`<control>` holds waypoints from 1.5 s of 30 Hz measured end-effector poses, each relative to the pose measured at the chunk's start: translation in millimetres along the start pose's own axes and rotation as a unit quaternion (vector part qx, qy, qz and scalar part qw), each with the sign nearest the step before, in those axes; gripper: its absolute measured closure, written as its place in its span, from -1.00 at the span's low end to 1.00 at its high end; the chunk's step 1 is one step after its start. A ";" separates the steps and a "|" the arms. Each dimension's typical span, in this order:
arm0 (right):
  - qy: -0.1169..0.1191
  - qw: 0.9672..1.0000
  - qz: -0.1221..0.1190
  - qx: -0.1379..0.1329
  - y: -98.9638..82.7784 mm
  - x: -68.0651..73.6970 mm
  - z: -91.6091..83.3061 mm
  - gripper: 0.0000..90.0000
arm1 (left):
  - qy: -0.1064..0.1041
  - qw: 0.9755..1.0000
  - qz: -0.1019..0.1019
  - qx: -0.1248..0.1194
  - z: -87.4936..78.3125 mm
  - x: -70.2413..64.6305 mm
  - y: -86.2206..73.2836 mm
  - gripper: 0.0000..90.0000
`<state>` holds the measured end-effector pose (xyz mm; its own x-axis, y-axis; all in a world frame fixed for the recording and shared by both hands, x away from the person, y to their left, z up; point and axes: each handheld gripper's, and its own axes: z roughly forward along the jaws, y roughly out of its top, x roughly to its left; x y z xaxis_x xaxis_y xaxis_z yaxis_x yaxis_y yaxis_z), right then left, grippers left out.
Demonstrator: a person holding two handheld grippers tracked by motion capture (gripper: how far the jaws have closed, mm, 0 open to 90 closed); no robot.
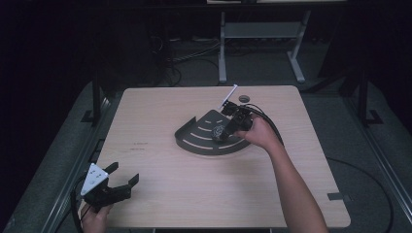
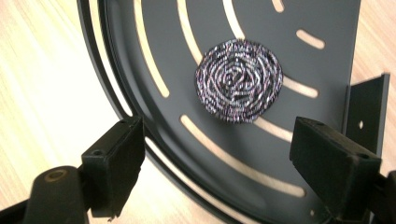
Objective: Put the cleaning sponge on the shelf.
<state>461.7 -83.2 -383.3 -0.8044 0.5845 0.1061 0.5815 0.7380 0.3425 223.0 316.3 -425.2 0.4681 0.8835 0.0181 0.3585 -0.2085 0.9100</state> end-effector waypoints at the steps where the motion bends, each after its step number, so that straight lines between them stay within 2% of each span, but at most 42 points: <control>1: 0.000 1.000 -0.002 -0.001 -2.2 0.2 -0.9 -0.60 | -0.001 1.000 -0.001 -0.001 -0.4 0.1 0.1 -0.70; 14: 0.001 1.000 0.007 -0.009 -29.1 3.7 -13.9 -0.60 | -0.003 1.000 0.000 0.000 0.1 -1.1 0.2 -0.70; 28: 0.003 1.000 0.011 -0.014 -59.5 8.4 -19.2 -0.59 | -0.003 1.000 0.002 0.001 0.5 -1.9 0.1 -0.70; 45: 0.003 0.999 0.025 -0.022 -86.5 10.0 -26.2 -0.60 | -0.005 1.000 0.001 0.001 0.4 -2.0 0.2 -0.70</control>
<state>400.2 -150.0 -387.5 -0.7749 0.6186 0.1299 0.6157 0.6923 0.3764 222.4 314.3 -425.2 0.4765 0.8790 0.0168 0.3593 -0.2121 0.9088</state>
